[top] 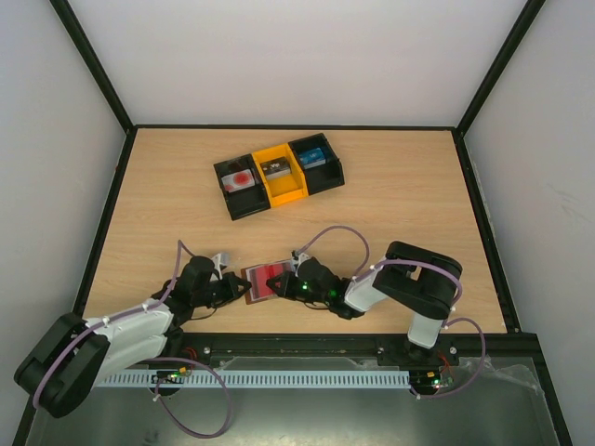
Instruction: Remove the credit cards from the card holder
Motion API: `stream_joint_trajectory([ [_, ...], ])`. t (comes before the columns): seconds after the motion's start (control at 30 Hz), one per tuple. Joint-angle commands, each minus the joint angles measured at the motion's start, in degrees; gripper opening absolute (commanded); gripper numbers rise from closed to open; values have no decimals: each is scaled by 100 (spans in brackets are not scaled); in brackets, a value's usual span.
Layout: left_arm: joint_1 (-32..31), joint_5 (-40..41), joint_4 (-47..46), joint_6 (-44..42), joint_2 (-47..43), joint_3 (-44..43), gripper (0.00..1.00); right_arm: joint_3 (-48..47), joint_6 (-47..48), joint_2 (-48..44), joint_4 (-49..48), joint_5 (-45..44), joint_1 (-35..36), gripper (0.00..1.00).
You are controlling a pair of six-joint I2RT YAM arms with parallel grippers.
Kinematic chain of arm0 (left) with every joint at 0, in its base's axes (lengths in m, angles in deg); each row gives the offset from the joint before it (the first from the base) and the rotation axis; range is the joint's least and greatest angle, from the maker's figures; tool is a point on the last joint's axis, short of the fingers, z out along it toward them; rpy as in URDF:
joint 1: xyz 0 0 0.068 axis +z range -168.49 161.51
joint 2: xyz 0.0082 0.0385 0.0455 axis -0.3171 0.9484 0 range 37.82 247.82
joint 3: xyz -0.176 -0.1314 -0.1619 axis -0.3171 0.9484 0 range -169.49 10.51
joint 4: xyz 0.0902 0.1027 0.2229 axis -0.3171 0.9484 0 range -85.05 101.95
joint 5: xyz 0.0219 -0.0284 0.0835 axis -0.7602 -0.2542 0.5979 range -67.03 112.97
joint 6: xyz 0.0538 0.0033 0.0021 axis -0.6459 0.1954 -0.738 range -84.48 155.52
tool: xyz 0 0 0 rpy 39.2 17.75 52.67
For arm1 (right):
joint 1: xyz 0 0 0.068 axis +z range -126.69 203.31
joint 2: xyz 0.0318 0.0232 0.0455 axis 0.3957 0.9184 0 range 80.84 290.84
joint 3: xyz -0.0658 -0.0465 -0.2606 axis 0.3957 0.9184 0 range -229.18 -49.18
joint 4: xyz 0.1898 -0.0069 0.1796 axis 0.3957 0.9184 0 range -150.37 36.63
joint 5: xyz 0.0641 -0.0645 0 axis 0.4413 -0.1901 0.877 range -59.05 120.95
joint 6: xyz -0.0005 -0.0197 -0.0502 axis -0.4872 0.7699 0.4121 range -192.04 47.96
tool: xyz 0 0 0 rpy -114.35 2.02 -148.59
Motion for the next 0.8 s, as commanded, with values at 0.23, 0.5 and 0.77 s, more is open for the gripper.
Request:
stream_joint_trajectory([
  [0.23,-3,142,243,-87,369,-15,6,309,-22,-295,-305,-191,-71,3],
  [0.5,-27,139,205,-133,485,-81,6,382,4,-353,-366,-182,-84,2],
  [0.77,-37,96,42,-145,725,-130,6,429,8,-407,-389,-270,-84,2],
])
